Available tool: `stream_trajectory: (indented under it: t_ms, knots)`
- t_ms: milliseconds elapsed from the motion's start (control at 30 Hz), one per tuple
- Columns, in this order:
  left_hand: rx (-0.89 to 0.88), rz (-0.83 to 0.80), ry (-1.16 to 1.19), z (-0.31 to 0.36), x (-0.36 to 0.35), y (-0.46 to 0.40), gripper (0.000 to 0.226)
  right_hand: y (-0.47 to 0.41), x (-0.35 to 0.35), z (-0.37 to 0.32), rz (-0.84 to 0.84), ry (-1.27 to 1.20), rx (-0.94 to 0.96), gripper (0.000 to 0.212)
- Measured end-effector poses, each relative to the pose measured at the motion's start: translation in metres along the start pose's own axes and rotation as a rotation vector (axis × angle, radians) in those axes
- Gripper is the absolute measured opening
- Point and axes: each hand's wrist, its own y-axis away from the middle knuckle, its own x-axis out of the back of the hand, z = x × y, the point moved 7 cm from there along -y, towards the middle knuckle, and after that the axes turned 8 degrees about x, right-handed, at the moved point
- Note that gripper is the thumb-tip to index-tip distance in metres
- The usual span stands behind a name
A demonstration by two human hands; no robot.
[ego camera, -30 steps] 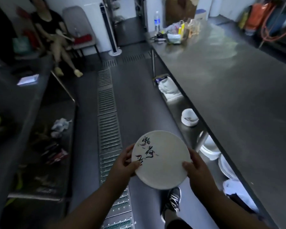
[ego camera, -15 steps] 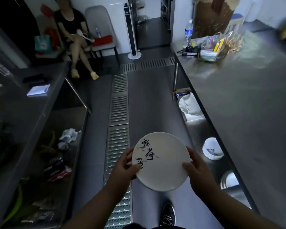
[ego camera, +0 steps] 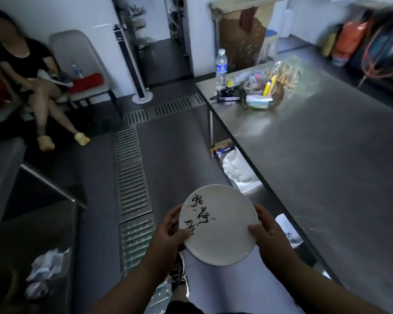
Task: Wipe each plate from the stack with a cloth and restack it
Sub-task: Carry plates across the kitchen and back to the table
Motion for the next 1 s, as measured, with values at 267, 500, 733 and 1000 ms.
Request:
stream_trajectory:
  t_ms: [267,500,733,1000]
  knots:
    - [0.097,-0.361,-0.195,0.079,-0.034,-0.165,0.074,-0.077,-0.005,-0.004,0.416,-0.060,-0.036,0.059]
    - [0.132,-0.664,-0.552,0.099,-0.101,-0.235,0.067,-0.062,-0.002,0.015,0.804,-0.131,-0.064,0.058]
    - [0.194,-0.858,-0.727,0.052,-0.158,-0.236,0.065,-0.019,0.011,0.056,1.041,-0.154,-0.100,0.058]
    - [0.167,-0.964,-0.876,-0.071,-0.183,-0.274,0.062,0.018,0.028,0.196,1.147,-0.146,-0.157,0.056]
